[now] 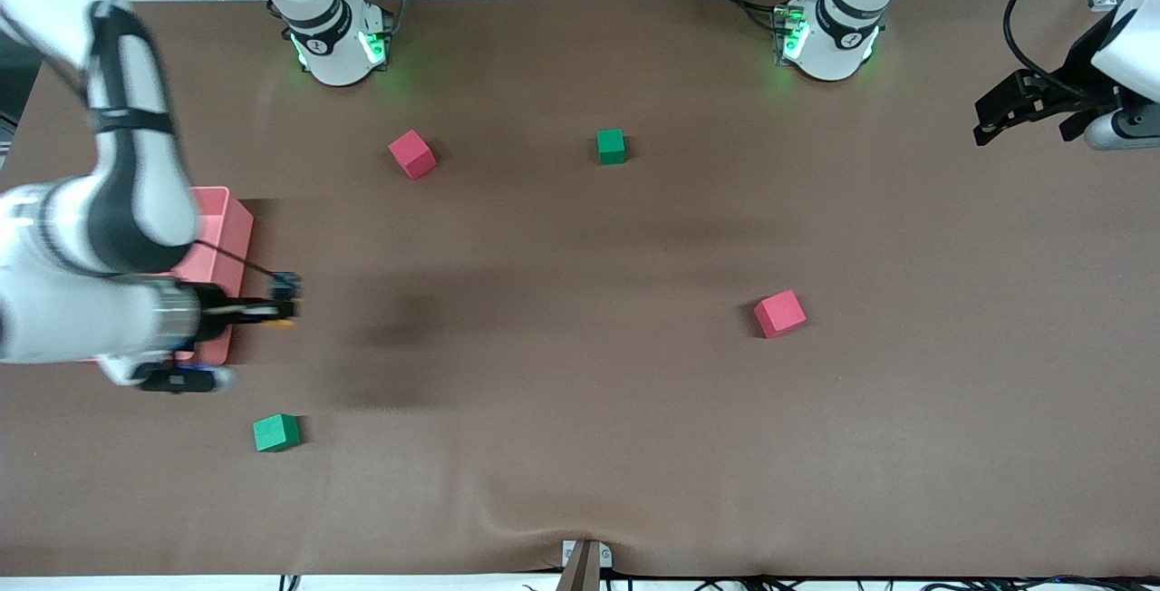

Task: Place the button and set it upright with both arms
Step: 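Lift the yellow button out of the tray with the right gripper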

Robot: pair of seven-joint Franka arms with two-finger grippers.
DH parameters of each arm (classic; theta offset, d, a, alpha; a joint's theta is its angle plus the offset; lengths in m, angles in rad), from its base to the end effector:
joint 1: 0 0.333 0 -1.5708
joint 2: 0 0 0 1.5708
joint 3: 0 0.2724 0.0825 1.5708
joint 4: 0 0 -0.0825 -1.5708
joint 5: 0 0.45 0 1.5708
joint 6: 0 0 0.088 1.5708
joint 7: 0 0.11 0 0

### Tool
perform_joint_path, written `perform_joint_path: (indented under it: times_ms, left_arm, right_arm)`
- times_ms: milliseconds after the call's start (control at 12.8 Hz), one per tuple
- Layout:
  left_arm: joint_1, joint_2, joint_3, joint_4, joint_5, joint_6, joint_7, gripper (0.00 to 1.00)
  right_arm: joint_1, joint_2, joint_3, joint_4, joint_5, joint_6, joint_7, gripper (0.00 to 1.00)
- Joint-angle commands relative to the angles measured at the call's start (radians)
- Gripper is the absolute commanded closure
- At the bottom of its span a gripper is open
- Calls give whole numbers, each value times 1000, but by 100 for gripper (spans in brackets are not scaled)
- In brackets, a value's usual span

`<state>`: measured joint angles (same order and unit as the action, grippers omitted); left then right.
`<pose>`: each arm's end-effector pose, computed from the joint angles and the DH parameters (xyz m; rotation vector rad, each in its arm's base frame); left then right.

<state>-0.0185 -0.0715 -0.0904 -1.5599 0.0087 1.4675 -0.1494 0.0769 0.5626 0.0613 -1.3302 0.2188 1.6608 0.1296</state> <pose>0.5867 -0.0648 0.6179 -3.1231 -0.0650 0.0298 0.7203 0.1156 0.3316 -2.9011 0.0613 0.3823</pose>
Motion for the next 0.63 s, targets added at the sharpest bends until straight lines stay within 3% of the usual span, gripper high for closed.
perform_joint_path:
  times_ms: [0, 391, 548]
  left_arm:
    - [0, 6, -2, 11, -1, -12, 21, 0]
    - [0, 6, -2, 14, -1, -13, 21, 0]
    - [2, 4, -2, 14, -3, -13, 22, 0]
  right_arm:
    - [191, 58, -18, 23, 21, 106, 142, 100]
    - [504, 255, -20, 35, 22, 520, 217, 100]
    - [599, 362, -31, 144, 8, 574, 350, 100]
